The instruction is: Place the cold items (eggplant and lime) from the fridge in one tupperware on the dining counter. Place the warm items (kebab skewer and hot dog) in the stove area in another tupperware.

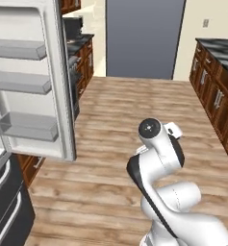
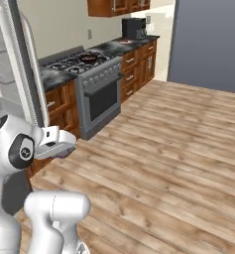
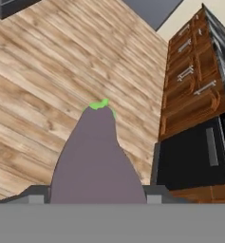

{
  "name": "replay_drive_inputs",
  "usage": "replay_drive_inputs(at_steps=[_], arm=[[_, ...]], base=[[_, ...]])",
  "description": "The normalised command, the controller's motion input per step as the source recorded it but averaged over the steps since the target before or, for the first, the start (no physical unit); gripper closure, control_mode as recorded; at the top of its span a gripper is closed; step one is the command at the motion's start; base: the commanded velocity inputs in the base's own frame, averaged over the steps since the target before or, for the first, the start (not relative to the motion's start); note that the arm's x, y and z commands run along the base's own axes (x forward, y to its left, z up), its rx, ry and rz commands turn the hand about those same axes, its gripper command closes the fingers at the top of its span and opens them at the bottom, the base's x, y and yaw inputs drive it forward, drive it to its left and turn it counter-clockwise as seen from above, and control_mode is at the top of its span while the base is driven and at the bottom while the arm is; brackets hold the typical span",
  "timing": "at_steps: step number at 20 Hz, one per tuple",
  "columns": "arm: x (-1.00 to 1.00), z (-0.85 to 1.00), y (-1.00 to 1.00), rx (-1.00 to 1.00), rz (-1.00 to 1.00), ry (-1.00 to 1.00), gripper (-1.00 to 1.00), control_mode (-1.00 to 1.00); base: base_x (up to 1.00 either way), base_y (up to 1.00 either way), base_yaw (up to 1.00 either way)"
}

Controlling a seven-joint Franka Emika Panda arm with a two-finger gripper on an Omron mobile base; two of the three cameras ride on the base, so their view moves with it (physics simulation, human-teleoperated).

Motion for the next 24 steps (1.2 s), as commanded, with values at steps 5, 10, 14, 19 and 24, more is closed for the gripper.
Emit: replay_drive_inputs(at_steps=[5, 10, 14, 19, 24], arm=[[0.0, 0.0, 0.0, 0.0, 0.0, 0.0, 1.0, 1.0], [0.0, 0.0, 0.0, 0.0, 0.0, 0.0, 1.0, 1.0], [0.0, 0.0, 0.0, 0.0, 0.0, 0.0, 1.0, 1.0], [0.0, 0.0, 0.0, 0.0, 0.0, 0.0, 1.0, 1.0], [0.0, 0.0, 0.0, 0.0, 0.0, 0.0, 1.0, 1.0]], base=[[-0.58, -0.51, -0.36], [-0.6, -0.57, -0.27], [-0.83, -0.53, -0.25], [-1.0, -0.47, -0.23], [-1.0, -0.39, -0.23]])
